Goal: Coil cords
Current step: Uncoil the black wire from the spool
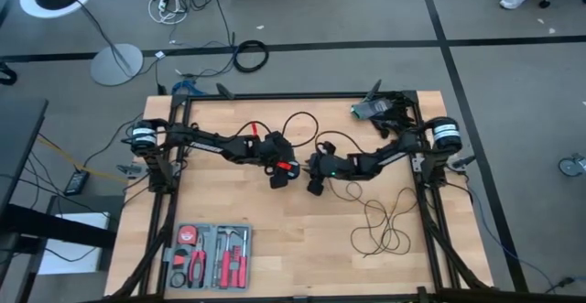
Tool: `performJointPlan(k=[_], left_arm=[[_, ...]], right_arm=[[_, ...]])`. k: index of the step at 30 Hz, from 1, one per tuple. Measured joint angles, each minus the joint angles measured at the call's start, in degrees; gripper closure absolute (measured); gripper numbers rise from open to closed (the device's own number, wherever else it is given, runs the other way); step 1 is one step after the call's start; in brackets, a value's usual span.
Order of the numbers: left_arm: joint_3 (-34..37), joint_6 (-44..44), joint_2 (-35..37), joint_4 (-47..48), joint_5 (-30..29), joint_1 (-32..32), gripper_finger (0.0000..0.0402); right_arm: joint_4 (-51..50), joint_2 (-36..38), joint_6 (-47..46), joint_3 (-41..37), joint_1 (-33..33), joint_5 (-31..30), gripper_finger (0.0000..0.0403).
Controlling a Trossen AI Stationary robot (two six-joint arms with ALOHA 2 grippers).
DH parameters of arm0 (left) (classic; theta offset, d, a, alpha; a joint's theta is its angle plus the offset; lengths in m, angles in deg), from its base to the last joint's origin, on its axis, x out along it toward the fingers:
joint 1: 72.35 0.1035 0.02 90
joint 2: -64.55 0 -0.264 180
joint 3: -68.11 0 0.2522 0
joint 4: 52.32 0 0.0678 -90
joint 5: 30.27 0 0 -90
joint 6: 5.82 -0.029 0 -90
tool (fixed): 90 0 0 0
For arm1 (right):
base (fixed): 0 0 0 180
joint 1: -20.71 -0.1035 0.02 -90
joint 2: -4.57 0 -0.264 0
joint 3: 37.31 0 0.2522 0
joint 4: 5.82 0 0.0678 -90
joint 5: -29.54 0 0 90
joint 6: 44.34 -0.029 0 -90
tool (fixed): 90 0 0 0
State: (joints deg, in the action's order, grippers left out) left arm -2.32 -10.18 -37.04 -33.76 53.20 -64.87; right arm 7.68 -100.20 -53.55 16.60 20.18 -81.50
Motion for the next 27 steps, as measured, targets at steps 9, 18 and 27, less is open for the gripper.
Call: performJointPlan(k=[9, 18, 27], left_arm=[[0.0, 0.3, 0.0, -0.1, 0.0, 0.0, 0.0173], [0.0, 0.3, 0.0, 0.7, -1.0, 0.0, 0.0173], [0.0, 0.3, 0.0, 1.4, -2.2, 0.0, 0.0173]], right_arm=[[-9.6, -2.3, -3.2, 4.3, 3.8, 4.5, 0.0303], [-18.4, 0.6, -7.2, 4.0, 2.1, 7.6, 0.0399], [-44.4, 14.3, -15.6, 3.3, -3.8, 12.0, 0.0401]])
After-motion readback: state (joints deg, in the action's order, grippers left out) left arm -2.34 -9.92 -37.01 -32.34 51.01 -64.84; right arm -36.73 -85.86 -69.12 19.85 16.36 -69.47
